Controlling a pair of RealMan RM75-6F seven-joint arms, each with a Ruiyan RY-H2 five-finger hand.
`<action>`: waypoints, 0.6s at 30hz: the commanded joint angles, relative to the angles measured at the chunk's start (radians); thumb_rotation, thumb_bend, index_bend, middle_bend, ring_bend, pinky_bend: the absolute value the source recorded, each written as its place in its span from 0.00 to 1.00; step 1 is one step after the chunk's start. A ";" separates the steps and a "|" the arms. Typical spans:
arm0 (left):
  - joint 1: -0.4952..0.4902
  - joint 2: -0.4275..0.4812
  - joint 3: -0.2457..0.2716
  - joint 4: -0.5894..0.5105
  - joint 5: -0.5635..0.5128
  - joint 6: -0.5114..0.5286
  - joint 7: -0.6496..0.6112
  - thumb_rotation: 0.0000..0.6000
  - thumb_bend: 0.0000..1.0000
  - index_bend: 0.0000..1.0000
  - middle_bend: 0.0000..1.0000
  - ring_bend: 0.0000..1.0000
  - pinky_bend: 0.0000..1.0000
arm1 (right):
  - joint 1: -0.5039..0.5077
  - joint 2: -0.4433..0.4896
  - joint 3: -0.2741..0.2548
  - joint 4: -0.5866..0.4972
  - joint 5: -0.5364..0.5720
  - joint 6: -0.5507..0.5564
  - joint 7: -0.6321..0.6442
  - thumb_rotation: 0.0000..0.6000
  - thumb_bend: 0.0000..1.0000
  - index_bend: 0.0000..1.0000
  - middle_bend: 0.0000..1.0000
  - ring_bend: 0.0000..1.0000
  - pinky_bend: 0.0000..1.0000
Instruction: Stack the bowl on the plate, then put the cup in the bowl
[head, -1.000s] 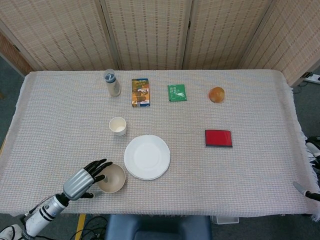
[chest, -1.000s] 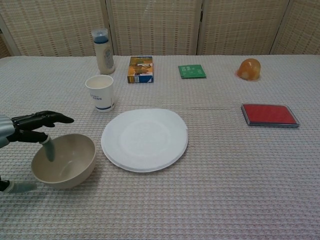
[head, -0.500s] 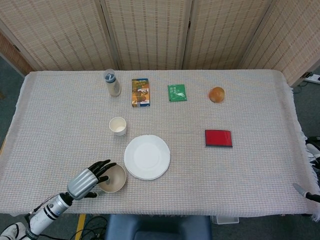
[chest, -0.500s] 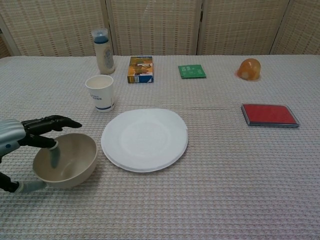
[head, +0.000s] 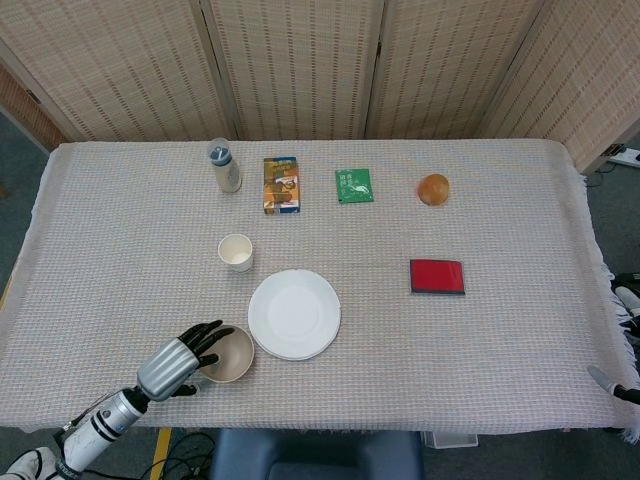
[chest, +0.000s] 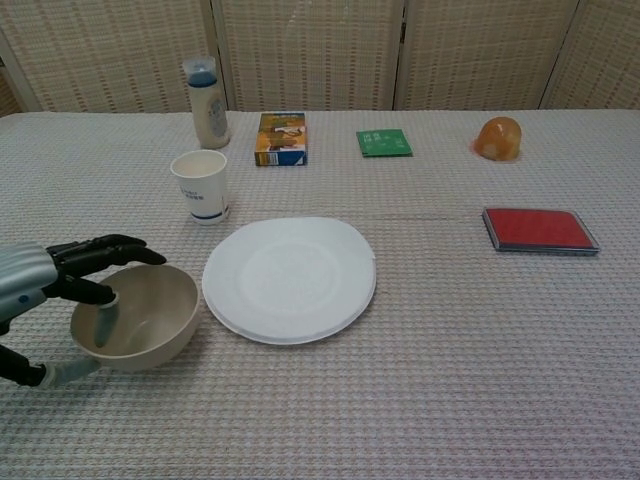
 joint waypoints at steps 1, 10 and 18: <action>0.006 -0.005 0.003 0.003 -0.004 0.001 0.002 1.00 0.34 0.60 0.14 0.00 0.20 | 0.000 -0.001 0.000 0.000 -0.001 0.001 -0.001 1.00 0.20 0.00 0.03 0.00 0.00; 0.035 -0.015 0.004 0.014 -0.021 0.021 0.026 1.00 0.36 0.61 0.14 0.00 0.20 | 0.009 -0.003 0.000 0.000 -0.007 -0.007 -0.004 1.00 0.20 0.00 0.03 0.00 0.00; 0.060 -0.036 0.003 0.045 -0.026 0.055 0.030 1.00 0.36 0.64 0.15 0.00 0.20 | 0.015 -0.005 -0.002 -0.003 -0.010 -0.014 -0.013 1.00 0.20 0.00 0.03 0.00 0.00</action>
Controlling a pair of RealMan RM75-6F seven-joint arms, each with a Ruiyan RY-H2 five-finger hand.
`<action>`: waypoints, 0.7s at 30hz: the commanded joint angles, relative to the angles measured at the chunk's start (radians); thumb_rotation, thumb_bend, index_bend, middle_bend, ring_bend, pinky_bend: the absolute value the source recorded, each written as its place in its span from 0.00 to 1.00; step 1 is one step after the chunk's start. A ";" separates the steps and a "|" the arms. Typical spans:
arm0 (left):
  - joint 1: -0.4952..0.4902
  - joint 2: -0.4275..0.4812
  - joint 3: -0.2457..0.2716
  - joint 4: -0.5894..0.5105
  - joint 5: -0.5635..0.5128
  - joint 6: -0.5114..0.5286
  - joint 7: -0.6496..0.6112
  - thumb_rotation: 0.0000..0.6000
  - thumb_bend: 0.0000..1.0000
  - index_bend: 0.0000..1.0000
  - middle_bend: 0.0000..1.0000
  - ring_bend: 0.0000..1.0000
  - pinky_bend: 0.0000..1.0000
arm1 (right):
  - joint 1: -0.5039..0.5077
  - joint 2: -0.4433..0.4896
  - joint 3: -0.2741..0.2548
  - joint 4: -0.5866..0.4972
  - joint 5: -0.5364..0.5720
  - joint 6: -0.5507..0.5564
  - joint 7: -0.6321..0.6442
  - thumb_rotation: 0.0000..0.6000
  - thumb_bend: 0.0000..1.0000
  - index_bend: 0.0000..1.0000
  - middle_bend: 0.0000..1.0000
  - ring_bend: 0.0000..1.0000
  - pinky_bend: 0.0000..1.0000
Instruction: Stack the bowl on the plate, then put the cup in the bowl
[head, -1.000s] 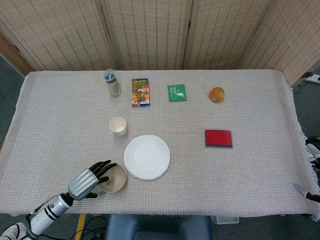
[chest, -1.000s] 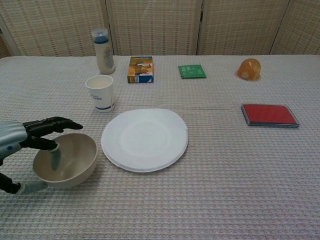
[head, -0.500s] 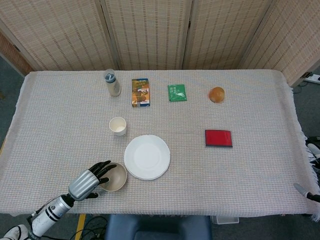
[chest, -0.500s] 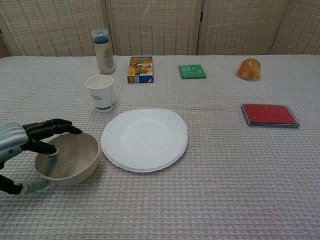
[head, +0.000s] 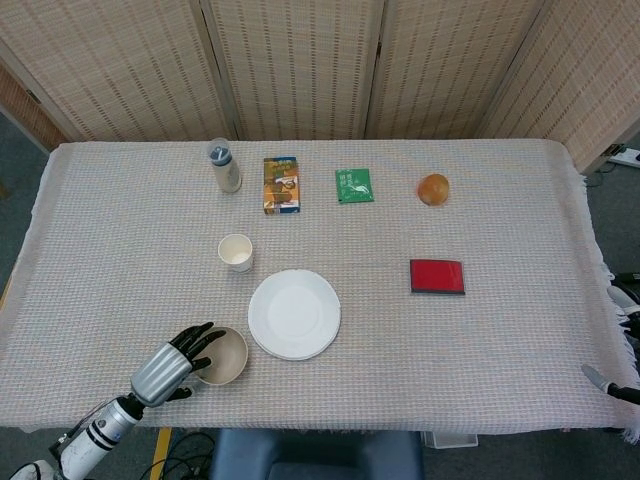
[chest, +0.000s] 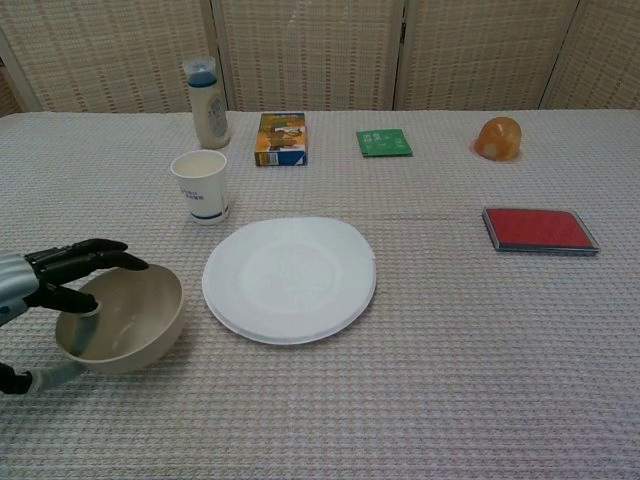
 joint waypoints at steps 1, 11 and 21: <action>0.006 -0.005 -0.004 0.008 -0.003 0.015 -0.007 1.00 0.36 0.64 0.15 0.00 0.20 | 0.001 0.000 0.000 -0.001 0.001 -0.002 -0.002 1.00 0.20 0.00 0.03 0.00 0.00; -0.021 0.040 -0.039 -0.064 0.000 0.037 0.035 1.00 0.36 0.65 0.15 0.00 0.20 | -0.005 0.002 0.001 -0.002 0.009 0.009 0.003 1.00 0.20 0.00 0.03 0.00 0.00; -0.103 0.114 -0.082 -0.212 -0.022 -0.085 0.137 1.00 0.36 0.64 0.15 0.00 0.20 | 0.007 -0.001 0.007 0.006 0.027 -0.015 0.010 1.00 0.20 0.00 0.03 0.00 0.00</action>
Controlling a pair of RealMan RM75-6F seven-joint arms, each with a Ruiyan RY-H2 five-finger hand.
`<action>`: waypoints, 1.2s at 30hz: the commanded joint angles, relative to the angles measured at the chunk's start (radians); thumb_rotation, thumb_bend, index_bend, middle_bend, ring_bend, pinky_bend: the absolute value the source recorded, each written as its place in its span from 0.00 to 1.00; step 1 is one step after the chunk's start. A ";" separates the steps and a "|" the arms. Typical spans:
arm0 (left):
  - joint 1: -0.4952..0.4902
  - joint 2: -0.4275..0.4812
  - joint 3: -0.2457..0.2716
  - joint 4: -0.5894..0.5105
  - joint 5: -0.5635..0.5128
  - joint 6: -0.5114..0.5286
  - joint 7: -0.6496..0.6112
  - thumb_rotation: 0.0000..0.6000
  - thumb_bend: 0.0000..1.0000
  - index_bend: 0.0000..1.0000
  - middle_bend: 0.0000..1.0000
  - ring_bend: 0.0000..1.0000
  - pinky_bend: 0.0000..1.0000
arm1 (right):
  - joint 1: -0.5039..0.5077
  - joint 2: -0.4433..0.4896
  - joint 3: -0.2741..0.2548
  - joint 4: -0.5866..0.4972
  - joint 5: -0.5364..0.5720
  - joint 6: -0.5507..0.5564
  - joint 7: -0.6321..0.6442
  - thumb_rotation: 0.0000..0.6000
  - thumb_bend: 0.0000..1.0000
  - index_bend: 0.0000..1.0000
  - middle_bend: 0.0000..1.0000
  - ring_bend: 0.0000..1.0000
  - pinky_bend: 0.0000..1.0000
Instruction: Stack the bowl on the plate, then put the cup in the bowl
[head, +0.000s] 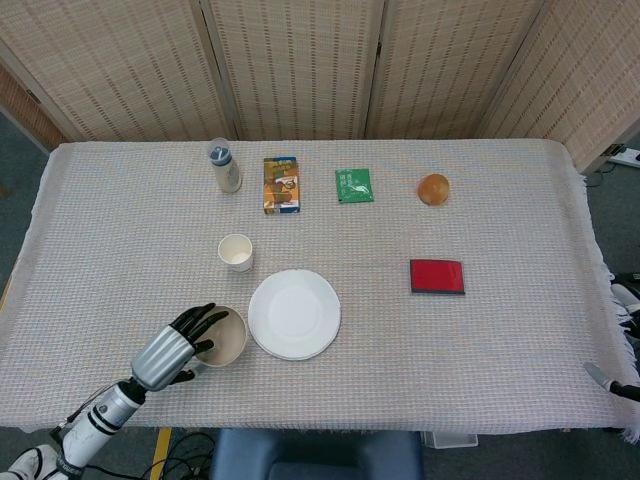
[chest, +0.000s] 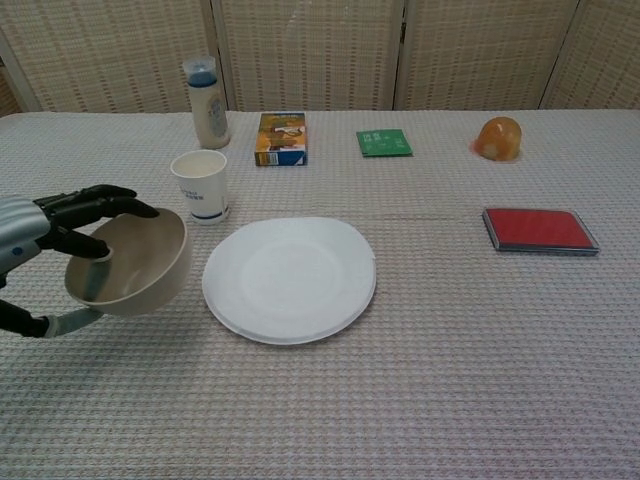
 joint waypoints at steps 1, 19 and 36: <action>-0.033 0.028 -0.019 -0.048 -0.006 -0.041 0.042 1.00 0.36 0.64 0.15 0.00 0.20 | 0.004 -0.001 0.002 0.003 0.004 -0.005 0.006 1.00 0.20 0.00 0.03 0.00 0.00; -0.182 0.067 -0.093 -0.173 -0.021 -0.216 0.160 1.00 0.36 0.64 0.16 0.00 0.20 | 0.002 -0.005 0.024 0.023 0.052 -0.006 0.040 1.00 0.20 0.00 0.04 0.00 0.00; -0.280 -0.025 -0.128 -0.085 -0.055 -0.302 0.133 1.00 0.36 0.63 0.17 0.00 0.20 | -0.022 -0.005 0.041 0.037 0.082 0.021 0.069 1.00 0.20 0.00 0.04 0.00 0.00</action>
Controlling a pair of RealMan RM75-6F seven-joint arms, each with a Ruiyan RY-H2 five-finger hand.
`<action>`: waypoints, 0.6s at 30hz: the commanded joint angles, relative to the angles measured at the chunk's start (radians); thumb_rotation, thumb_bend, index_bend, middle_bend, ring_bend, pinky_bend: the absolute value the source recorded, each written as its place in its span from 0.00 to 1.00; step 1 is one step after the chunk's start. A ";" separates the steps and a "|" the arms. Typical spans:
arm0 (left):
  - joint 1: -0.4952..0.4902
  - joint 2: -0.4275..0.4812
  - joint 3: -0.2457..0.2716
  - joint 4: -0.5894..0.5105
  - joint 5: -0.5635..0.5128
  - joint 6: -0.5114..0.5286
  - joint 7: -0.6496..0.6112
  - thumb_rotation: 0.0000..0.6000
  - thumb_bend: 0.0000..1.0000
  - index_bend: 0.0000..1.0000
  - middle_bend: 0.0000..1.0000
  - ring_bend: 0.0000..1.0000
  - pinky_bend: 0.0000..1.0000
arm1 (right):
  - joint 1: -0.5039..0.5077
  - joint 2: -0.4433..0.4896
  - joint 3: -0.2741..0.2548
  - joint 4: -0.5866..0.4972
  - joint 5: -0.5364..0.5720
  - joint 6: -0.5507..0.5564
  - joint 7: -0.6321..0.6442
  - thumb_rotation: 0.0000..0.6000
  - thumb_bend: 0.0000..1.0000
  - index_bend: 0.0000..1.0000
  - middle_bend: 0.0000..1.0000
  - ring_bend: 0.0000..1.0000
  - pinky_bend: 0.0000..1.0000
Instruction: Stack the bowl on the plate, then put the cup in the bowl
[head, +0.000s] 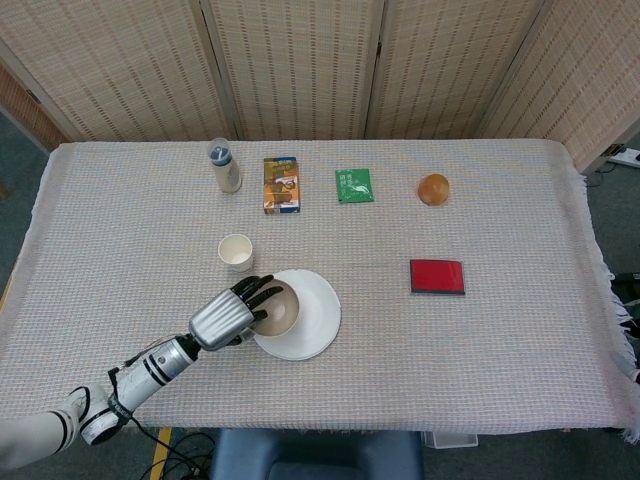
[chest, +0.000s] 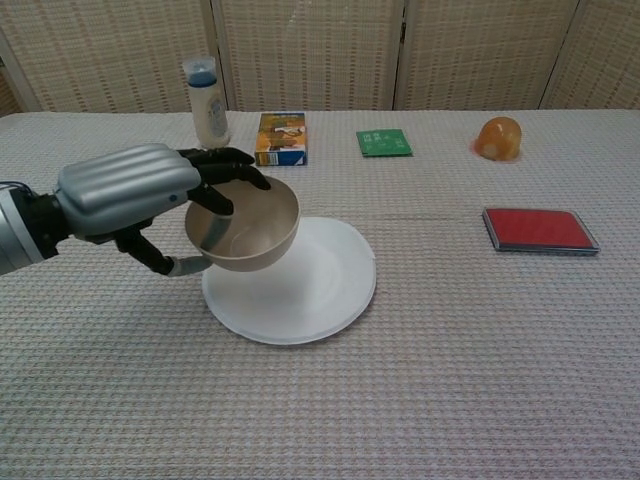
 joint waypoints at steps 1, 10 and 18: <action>-0.013 -0.014 -0.001 0.014 0.001 -0.006 -0.001 1.00 0.36 0.63 0.17 0.00 0.20 | -0.001 0.000 0.001 0.001 0.001 0.000 0.002 1.00 0.20 0.00 0.04 0.00 0.00; -0.033 -0.060 0.003 0.027 -0.010 -0.016 0.011 1.00 0.36 0.63 0.17 0.00 0.20 | -0.010 0.001 0.005 0.002 0.001 0.012 0.009 1.00 0.20 0.00 0.04 0.00 0.00; -0.048 -0.118 0.002 0.068 -0.035 -0.041 0.003 1.00 0.36 0.63 0.17 0.00 0.20 | -0.025 0.003 0.010 0.013 0.004 0.035 0.037 1.00 0.20 0.00 0.04 0.00 0.00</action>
